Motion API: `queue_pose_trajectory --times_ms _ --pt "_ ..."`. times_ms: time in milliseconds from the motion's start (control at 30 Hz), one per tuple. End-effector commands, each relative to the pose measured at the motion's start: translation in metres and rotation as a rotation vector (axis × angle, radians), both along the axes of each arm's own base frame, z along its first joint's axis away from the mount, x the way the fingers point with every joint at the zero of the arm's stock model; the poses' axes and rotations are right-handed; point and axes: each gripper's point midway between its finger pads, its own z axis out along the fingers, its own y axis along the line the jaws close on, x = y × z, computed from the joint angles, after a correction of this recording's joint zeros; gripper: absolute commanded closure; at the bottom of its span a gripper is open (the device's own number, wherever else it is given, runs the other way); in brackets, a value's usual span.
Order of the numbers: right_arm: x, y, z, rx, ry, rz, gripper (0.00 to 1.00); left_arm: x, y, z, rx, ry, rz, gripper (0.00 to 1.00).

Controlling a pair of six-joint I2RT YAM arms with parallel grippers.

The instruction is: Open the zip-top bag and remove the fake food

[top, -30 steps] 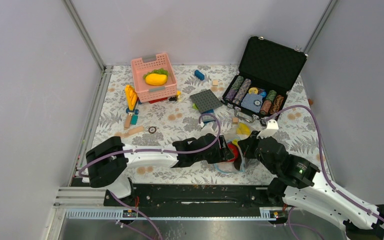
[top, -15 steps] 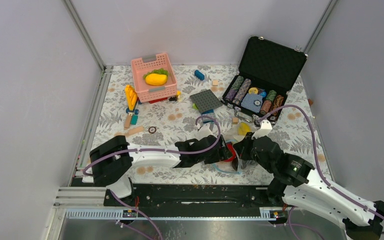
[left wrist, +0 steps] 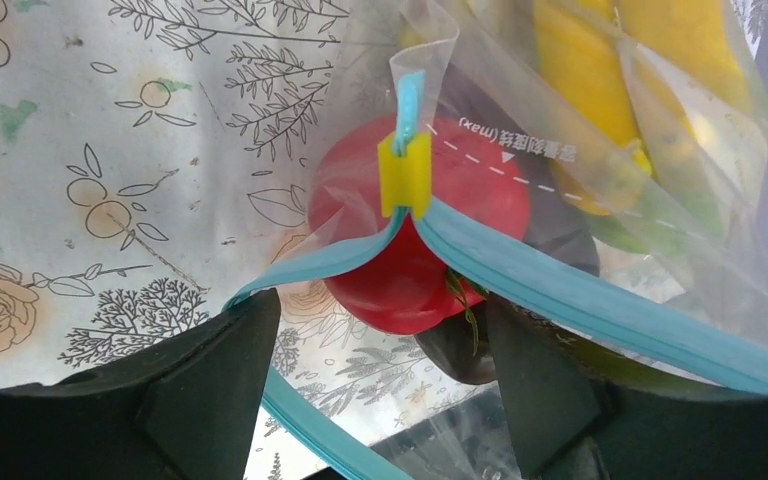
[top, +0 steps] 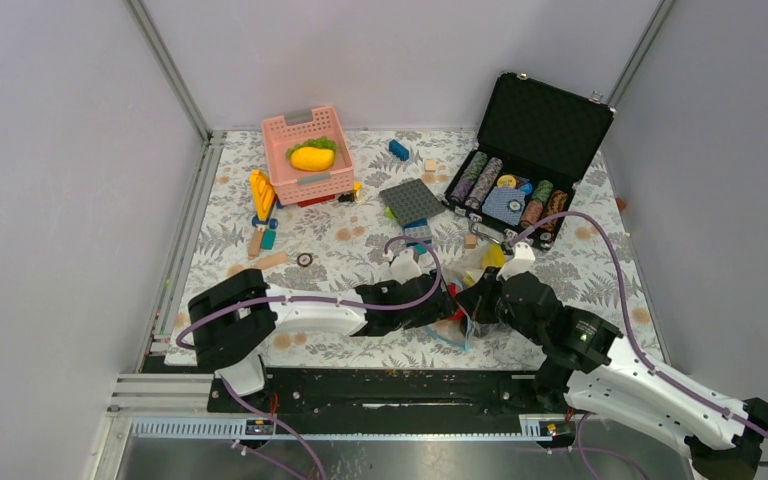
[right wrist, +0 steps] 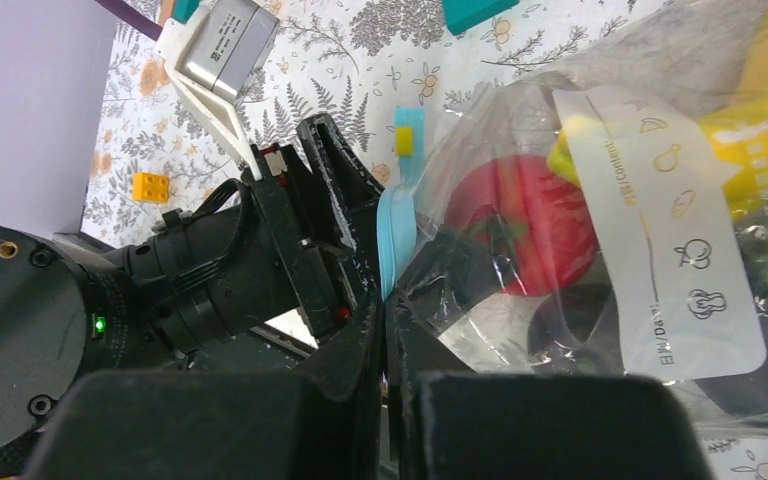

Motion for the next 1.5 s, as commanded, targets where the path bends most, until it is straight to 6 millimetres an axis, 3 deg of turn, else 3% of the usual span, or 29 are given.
queue_pose_trajectory --times_ms 0,233,433,667,900,967,1133,1367,1467 --pt "-0.001 0.015 0.009 0.077 0.008 0.025 1.00 0.020 -0.014 0.021 -0.105 -0.072 0.063 0.23" --pt "-0.001 0.018 0.012 0.112 0.011 0.016 1.00 0.025 -0.026 0.031 -0.171 -0.108 0.050 0.29" --pt "0.002 0.003 0.012 0.052 0.001 -0.030 0.87 0.025 -0.029 0.022 -0.178 -0.094 0.048 0.41" --pt "0.017 -0.049 0.028 -0.078 -0.063 -0.247 0.48 0.024 -0.027 0.014 -0.181 -0.080 0.055 0.44" --pt "0.033 -0.105 0.041 -0.372 -0.080 -0.434 0.31 0.022 -0.022 0.015 -0.187 -0.083 0.053 0.44" --pt "0.042 -0.114 0.034 -0.458 -0.010 -0.447 0.27 0.022 -0.022 0.016 -0.188 -0.085 0.050 0.44" --pt "0.068 -0.140 0.004 -0.448 0.153 -0.520 0.23 0.021 -0.021 0.018 -0.196 -0.088 0.046 0.44" --pt "0.088 -0.169 -0.038 -0.383 0.292 -0.631 0.28 0.020 -0.024 0.022 -0.204 -0.092 0.034 0.43" --pt "0.092 -0.168 -0.051 -0.320 0.306 -0.636 0.29 0.020 -0.023 0.023 -0.204 -0.094 0.032 0.43"
